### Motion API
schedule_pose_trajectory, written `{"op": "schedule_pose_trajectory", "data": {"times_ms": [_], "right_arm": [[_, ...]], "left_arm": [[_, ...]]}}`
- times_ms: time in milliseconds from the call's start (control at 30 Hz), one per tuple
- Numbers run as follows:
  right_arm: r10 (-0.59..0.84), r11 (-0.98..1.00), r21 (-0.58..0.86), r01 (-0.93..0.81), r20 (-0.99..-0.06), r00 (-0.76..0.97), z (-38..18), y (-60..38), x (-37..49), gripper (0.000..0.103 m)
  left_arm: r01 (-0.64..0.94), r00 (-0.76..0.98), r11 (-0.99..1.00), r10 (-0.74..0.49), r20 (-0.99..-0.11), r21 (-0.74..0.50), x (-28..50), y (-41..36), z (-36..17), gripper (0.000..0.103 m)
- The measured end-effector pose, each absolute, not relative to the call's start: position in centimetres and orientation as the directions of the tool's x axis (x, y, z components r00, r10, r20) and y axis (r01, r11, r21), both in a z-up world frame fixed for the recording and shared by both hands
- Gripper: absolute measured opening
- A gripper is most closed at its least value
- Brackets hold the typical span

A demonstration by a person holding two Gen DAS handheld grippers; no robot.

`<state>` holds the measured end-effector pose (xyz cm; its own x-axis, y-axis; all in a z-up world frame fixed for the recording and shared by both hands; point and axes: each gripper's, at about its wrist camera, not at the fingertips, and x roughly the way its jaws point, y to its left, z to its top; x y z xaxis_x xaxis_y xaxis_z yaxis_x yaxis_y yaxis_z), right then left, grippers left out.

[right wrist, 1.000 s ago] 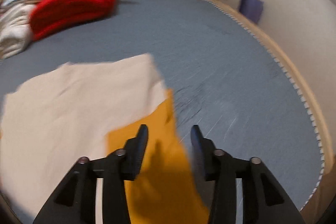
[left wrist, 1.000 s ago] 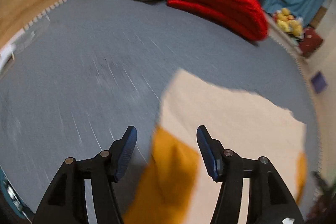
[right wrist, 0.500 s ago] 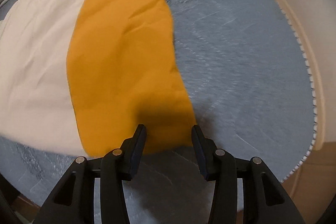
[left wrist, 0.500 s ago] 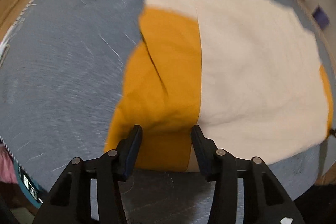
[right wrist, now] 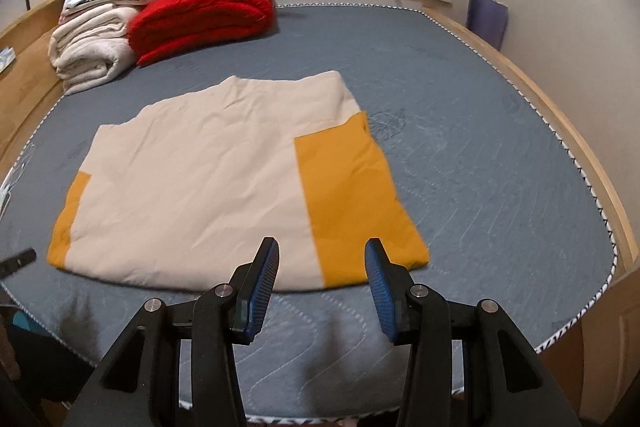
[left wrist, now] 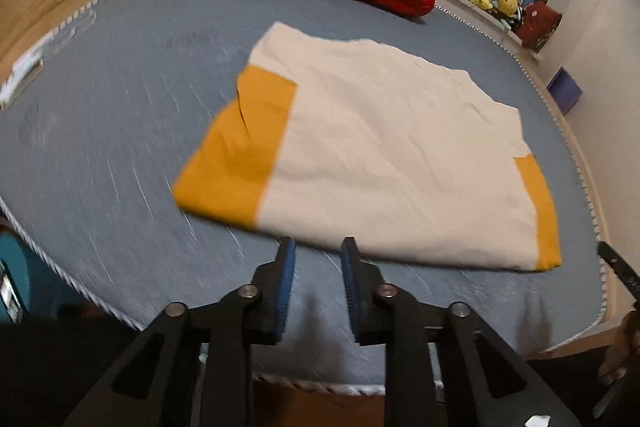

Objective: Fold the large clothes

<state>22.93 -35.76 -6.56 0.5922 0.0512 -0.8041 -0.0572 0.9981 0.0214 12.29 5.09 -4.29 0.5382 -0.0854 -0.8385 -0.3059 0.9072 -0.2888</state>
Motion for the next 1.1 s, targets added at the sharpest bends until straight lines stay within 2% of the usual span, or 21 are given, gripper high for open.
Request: {"op": "schedule_pose_trajectory", "data": {"times_ms": [233,400,467,500,567,600,633,700,800,1100], "right_arm": [[0.094,0.994,0.042,-0.103,-0.81,0.579,-6.8,-34.9,22.9,0.045],[0.125,0.989,0.057,-0.137,-0.819,0.561,-7.5,-33.5,24.2,0.045],[0.14,0.986,0.063,-0.154,-0.82,0.555,-7.8,-32.7,24.7,0.045],[0.155,0.983,0.073,-0.169,-0.82,0.551,-8.0,-32.1,25.0,0.045],[0.181,0.976,0.082,-0.201,-0.818,0.546,-8.3,-30.8,25.7,0.045],[0.189,0.973,0.082,-0.214,-0.817,0.545,-8.5,-30.3,26.0,0.045],[0.201,0.969,0.083,-0.235,-0.816,0.543,-8.7,-29.6,26.3,0.045],[0.22,0.958,0.078,-0.276,-0.817,0.533,-9.2,-28.1,27.0,0.045],[0.243,0.943,0.077,-0.325,-0.826,0.509,-10.2,-26.4,27.9,0.045],[0.319,0.91,0.135,-0.393,-0.832,0.453,-11.6,-25.3,29.4,0.045]], "left_arm": [[-0.235,0.573,0.907,-0.161,-0.803,-0.35,13.2,3.6,-5.4,0.013],[-0.303,0.597,0.826,-0.224,-0.77,-0.476,14.1,6.3,-8.7,0.013],[-0.377,0.56,0.79,-0.222,-0.798,-0.483,14.8,7.6,-10.5,0.015],[-0.418,0.546,0.757,-0.233,-0.805,-0.502,15.2,8.5,-11.4,0.017],[-0.46,0.56,0.68,-0.275,-0.781,-0.57,15.6,10.6,-12.9,0.033],[-0.488,0.554,0.649,-0.286,-0.782,-0.584,15.7,11.4,-13.7,0.044],[-0.514,0.55,0.614,-0.3,-0.779,-0.599,15.7,12.0,-14.3,0.046],[-0.55,0.56,0.524,-0.346,-0.753,-0.65,15.3,13.0,-15.8,0.046],[-0.546,0.579,0.502,-0.353,-0.735,-0.671,15.6,13.3,-15.9,0.046],[-0.533,0.677,0.416,-0.313,-0.666,-0.737,18.2,14.1,-16.9,0.046]]}}
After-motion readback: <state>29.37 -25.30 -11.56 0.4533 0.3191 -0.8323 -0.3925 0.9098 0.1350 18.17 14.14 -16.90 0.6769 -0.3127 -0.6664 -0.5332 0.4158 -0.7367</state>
